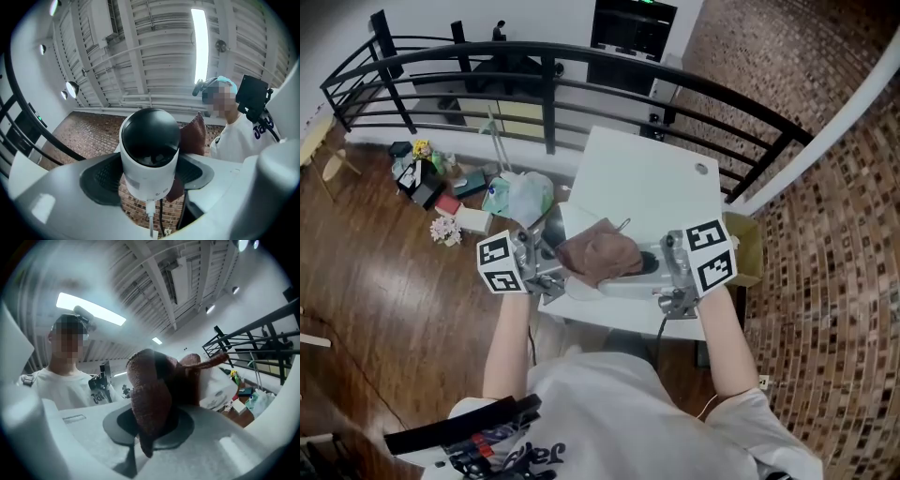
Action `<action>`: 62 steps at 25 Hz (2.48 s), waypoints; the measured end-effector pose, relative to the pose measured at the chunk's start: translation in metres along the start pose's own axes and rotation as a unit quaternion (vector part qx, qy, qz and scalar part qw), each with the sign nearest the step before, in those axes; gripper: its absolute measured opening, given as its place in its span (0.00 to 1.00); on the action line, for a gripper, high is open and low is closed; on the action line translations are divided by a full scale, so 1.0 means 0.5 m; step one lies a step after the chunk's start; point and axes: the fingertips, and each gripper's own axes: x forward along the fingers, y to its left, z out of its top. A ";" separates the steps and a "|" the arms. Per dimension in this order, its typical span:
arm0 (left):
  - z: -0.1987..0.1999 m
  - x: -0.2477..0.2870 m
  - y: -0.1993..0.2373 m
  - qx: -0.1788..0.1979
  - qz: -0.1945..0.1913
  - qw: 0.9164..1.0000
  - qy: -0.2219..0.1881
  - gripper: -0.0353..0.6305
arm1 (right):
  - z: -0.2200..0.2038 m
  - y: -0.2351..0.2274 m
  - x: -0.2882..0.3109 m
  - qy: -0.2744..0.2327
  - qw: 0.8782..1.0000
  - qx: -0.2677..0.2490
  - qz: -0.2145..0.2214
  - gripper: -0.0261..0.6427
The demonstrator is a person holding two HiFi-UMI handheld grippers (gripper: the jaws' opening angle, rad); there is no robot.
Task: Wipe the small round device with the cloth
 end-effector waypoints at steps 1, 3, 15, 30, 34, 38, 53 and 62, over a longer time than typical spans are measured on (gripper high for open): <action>0.000 -0.007 0.001 -0.003 -0.001 1.000 -0.001 0.62 | 0.008 -0.004 -0.009 -0.018 1.000 0.001 0.003 0.07; 0.003 -0.018 -0.004 -0.009 -0.012 1.000 -0.008 0.62 | 0.052 -0.018 -0.059 -0.088 0.996 0.003 -0.006 0.07; 0.021 0.004 -0.029 -0.017 -0.031 0.999 -0.018 0.62 | 0.105 -0.106 -0.139 -0.199 0.972 0.011 -0.125 0.07; 0.054 0.010 0.037 -0.059 0.042 0.994 -0.086 0.62 | -0.014 -0.029 -0.020 -0.043 0.981 -0.117 -0.150 0.07; 0.064 0.017 0.016 -0.094 0.010 0.990 -0.106 0.62 | -0.067 -0.072 -0.022 -0.019 0.980 -0.096 -0.171 0.07; 0.079 0.021 -0.019 -0.108 -0.029 0.987 -0.113 0.62 | -0.083 -0.104 -0.025 -0.011 0.978 -0.080 -0.191 0.07; 0.042 0.011 -0.032 -0.172 -0.044 0.977 -0.120 0.62 | 0.104 -0.102 -0.159 -0.259 0.939 -0.054 -0.221 0.07; 0.057 0.014 0.034 -0.260 -0.021 0.947 -0.190 0.62 | 0.099 0.002 -0.074 -0.209 0.958 -0.134 -0.147 0.07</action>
